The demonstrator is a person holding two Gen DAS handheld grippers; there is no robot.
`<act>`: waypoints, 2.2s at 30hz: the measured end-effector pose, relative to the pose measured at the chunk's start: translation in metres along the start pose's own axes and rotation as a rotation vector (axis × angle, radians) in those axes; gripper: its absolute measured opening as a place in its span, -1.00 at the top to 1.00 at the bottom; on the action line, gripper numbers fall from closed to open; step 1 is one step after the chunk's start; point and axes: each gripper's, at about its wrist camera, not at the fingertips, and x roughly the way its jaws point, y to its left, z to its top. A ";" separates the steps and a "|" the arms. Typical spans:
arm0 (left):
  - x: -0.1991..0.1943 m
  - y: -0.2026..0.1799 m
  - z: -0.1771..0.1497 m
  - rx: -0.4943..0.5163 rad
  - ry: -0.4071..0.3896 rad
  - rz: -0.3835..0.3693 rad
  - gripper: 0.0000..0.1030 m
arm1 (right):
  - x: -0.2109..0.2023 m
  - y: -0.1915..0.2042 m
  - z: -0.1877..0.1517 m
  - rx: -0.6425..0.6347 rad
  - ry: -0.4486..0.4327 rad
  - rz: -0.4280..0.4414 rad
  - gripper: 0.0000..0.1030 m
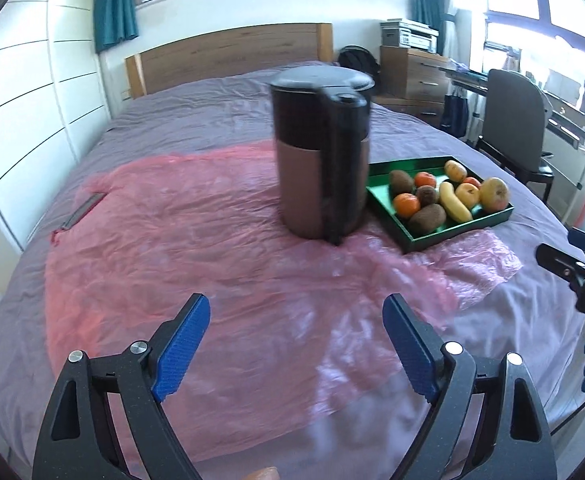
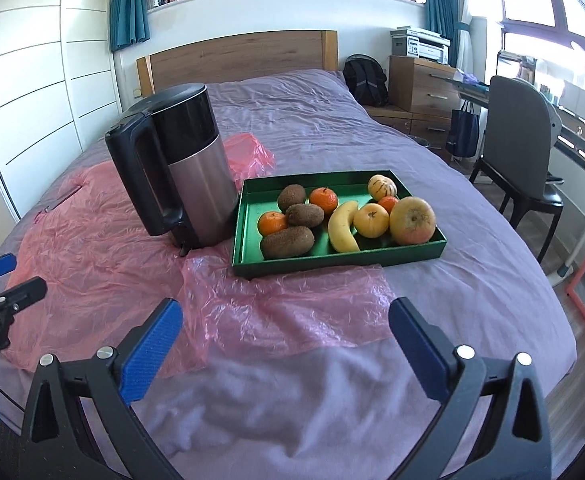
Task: Organize fruits
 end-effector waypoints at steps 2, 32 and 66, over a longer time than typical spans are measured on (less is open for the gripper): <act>-0.008 0.015 -0.005 -0.016 -0.012 0.031 -0.65 | -0.004 0.000 -0.003 0.016 0.000 0.002 -1.00; -0.036 0.061 -0.017 -0.076 -0.024 0.051 -0.84 | -0.026 0.010 -0.002 0.003 0.000 -0.043 -1.00; -0.031 0.056 -0.020 -0.079 -0.012 0.035 -0.92 | -0.022 -0.004 -0.002 0.012 0.011 -0.071 -1.00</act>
